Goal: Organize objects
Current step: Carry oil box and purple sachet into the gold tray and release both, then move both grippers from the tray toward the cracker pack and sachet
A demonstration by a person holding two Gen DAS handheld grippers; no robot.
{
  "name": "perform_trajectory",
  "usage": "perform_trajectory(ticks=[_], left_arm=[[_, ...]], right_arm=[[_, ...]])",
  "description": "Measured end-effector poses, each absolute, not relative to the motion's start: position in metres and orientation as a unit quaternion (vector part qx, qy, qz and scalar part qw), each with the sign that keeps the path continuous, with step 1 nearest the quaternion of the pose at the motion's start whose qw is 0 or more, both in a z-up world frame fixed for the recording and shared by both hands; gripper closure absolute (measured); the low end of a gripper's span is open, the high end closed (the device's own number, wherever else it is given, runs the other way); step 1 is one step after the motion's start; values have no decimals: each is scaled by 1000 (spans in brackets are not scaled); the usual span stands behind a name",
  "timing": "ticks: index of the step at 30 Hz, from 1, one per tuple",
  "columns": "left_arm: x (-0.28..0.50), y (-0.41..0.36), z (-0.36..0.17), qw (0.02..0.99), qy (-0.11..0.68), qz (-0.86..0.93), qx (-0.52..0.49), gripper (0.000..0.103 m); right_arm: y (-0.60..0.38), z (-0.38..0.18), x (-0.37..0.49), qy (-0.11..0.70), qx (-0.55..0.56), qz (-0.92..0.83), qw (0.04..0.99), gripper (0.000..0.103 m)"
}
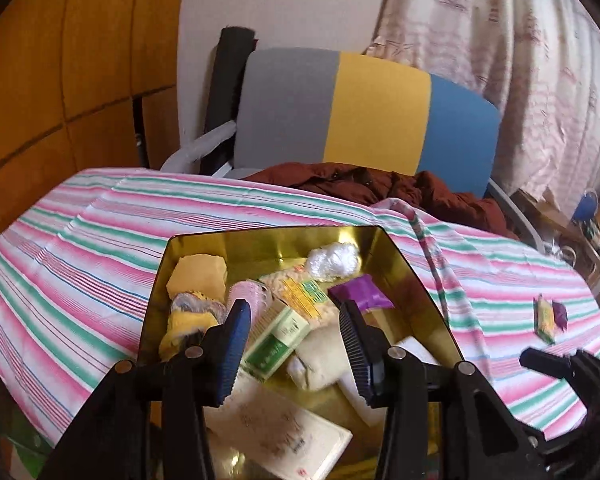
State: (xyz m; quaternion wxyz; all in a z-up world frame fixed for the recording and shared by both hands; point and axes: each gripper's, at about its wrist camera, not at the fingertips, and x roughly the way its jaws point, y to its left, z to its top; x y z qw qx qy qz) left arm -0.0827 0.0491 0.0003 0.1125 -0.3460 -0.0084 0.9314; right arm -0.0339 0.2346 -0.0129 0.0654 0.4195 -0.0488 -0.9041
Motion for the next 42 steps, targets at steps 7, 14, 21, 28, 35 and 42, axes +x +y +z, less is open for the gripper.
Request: perform_trajectory(ticks=[7, 14, 21, 28, 35, 42], left_arm=[[-59, 62, 1, 130, 15, 931, -341, 56], [-46, 73, -1, 143, 30, 927, -345, 56], [-40, 85, -3, 155, 44, 923, -348, 56], [-35, 95, -3, 168, 53, 920, -350, 56], [-29, 106, -2, 184, 63, 917, -348, 56], [-26, 116, -4, 195, 71, 913, -351, 56]], right_arm=[[241, -11, -21, -44, 409, -910, 49, 5], [251, -9, -13, -39, 399, -916, 22, 2], [265, -12, -11, -47, 405, -913, 5, 1], [287, -13, -9, -54, 412, -909, -21, 1], [320, -8, -11, -59, 418, -905, -53, 1], [362, 3, -10, -72, 417, -901, -94, 1]])
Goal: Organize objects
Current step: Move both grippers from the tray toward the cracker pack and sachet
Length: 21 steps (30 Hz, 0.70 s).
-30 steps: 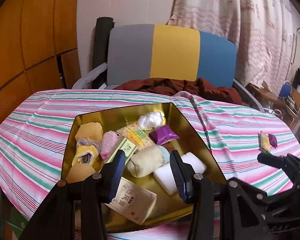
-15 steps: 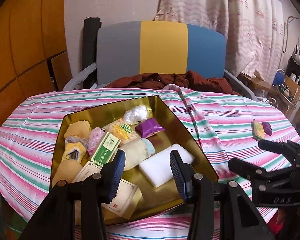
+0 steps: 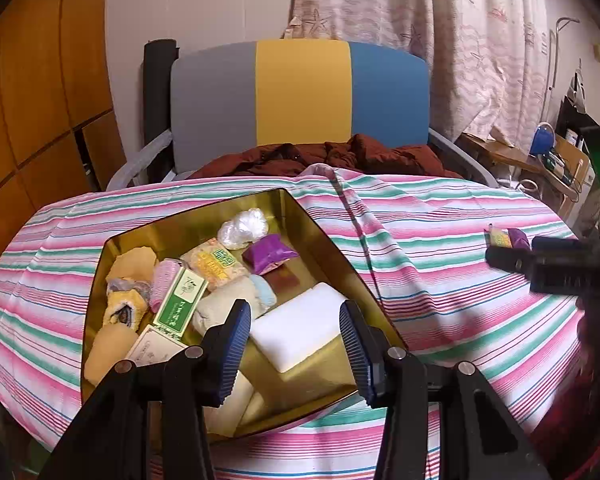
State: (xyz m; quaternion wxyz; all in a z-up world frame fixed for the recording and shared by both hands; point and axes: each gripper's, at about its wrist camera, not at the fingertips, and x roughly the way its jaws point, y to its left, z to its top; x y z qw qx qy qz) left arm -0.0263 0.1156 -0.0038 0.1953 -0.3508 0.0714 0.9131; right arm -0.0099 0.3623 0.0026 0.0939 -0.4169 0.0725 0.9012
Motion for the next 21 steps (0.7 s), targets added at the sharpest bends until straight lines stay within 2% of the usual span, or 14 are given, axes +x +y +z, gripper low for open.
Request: perform_trajectory(ticks=[11, 18, 21], left_arm=[[-23, 139, -4, 219, 92, 905, -353, 56], [-20, 159, -6, 245, 107, 895, -357, 56], [-17, 169, -9, 261, 114, 887, -364, 56]], right_arm=[[447, 13, -5, 95, -401, 894, 175, 1], [525, 3, 2, 141, -367, 885, 251, 1], [558, -13, 14, 194, -355, 869, 284, 1]])
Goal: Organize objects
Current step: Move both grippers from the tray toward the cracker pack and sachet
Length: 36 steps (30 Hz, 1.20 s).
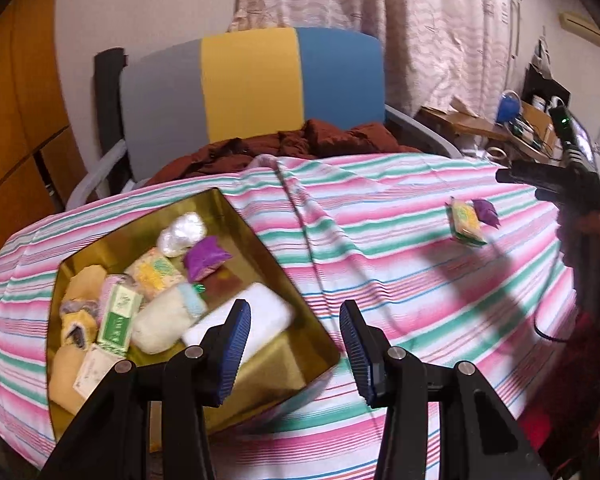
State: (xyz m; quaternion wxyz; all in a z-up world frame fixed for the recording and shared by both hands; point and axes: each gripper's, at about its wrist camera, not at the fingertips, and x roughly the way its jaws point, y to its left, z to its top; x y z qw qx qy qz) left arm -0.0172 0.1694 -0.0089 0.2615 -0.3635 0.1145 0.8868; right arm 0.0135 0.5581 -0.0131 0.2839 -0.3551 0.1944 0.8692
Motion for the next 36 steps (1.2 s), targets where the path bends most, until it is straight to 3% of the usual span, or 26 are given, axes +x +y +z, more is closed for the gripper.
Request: perform_trajectory(ticks=[6, 21, 27, 36], left_arm=[[-14, 200, -15, 294, 123, 869, -377, 56], [-13, 291, -33, 367, 161, 826, -396, 56], [-20, 330, -44, 380, 177, 812, -405, 56], [-32, 393, -52, 415, 208, 792, -397, 53]], right_arm=[[598, -24, 40, 294, -332, 832, 333, 0], [629, -35, 72, 390, -292, 774, 404, 0], [642, -51, 80, 462, -294, 749, 374, 0], [638, -52, 78, 481, -294, 753, 339, 0]])
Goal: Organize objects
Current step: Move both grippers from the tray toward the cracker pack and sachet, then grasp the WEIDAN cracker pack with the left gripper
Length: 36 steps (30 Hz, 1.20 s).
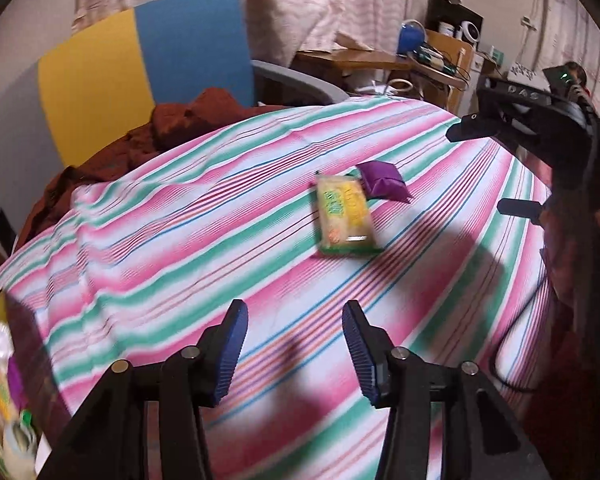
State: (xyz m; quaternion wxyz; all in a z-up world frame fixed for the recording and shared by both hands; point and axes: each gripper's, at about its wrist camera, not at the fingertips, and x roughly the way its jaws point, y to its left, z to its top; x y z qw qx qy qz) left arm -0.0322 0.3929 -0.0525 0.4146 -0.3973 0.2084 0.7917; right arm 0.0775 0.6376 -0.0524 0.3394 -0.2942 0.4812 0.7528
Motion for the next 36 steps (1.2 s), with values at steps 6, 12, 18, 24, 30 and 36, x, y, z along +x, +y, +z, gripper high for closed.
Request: perform_trajectory(ticks=[6, 12, 18, 24, 30, 36], left_arm=[[-48, 439, -60, 435, 214, 775, -405, 42], [-59, 478, -71, 443, 229, 767, -404, 41], [-64, 510, -87, 442, 261, 759, -401, 39], [-69, 532, -102, 435, 277, 754, -408, 39], [-83, 515, -109, 431, 246, 759, -422, 55], [-78, 463, -109, 405, 224, 778, -426, 55]], right_arm=[[635, -52, 72, 481, -297, 760, 321, 0], [639, -55, 76, 504, -289, 752, 312, 0], [641, -59, 75, 512, -292, 747, 308, 0], [641, -61, 72, 507, -300, 746, 310, 0], [644, -67, 70, 505, -311, 741, 314, 0], [644, -72, 66, 500, -326, 739, 313, 0]])
